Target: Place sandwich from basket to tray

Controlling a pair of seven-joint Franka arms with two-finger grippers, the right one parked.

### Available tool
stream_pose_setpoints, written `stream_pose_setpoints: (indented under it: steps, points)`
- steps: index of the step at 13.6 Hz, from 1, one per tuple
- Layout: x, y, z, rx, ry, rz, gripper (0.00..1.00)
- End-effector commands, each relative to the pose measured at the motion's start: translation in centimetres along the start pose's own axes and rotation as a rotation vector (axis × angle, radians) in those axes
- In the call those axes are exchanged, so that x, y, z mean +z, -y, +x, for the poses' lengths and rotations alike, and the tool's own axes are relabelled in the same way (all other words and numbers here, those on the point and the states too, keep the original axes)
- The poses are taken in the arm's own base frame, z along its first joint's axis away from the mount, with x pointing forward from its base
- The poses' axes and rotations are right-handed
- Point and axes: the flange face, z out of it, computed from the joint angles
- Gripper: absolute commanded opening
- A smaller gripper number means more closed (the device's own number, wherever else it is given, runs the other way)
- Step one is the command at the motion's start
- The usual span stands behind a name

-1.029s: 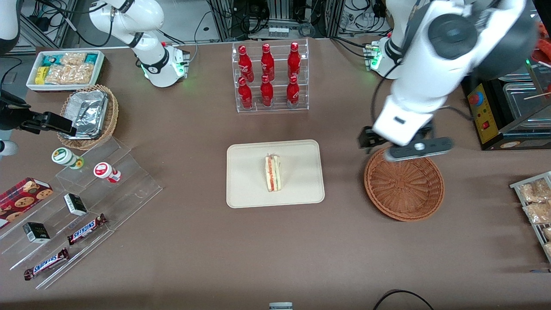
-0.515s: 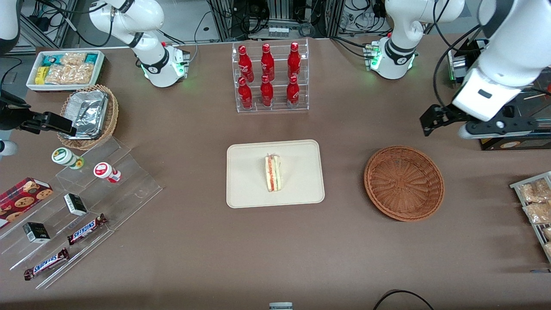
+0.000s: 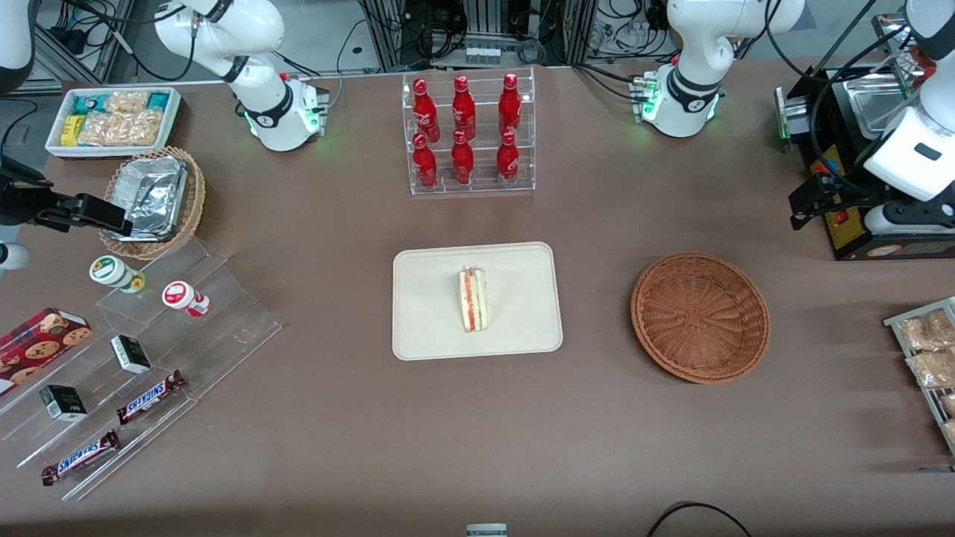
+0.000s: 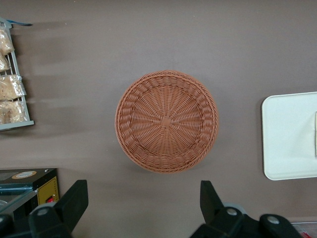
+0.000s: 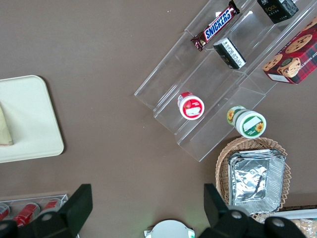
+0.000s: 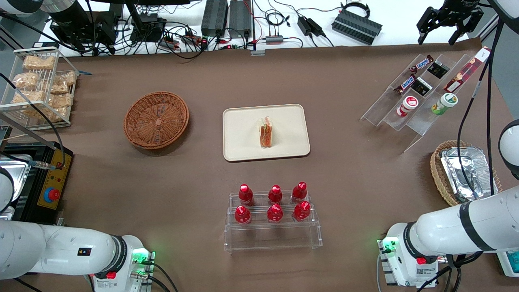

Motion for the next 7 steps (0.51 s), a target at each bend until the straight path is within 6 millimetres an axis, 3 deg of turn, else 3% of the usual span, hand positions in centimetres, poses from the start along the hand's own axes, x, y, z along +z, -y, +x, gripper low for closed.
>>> stream_pose_setpoints:
  steps: [1, 7]
  points:
    - [-0.7, -0.4, 0.7, 0.022, -0.013, -0.016, 1.00]
    - [-1.9, -0.4, 1.3, 0.017, -0.016, -0.016, 1.00]
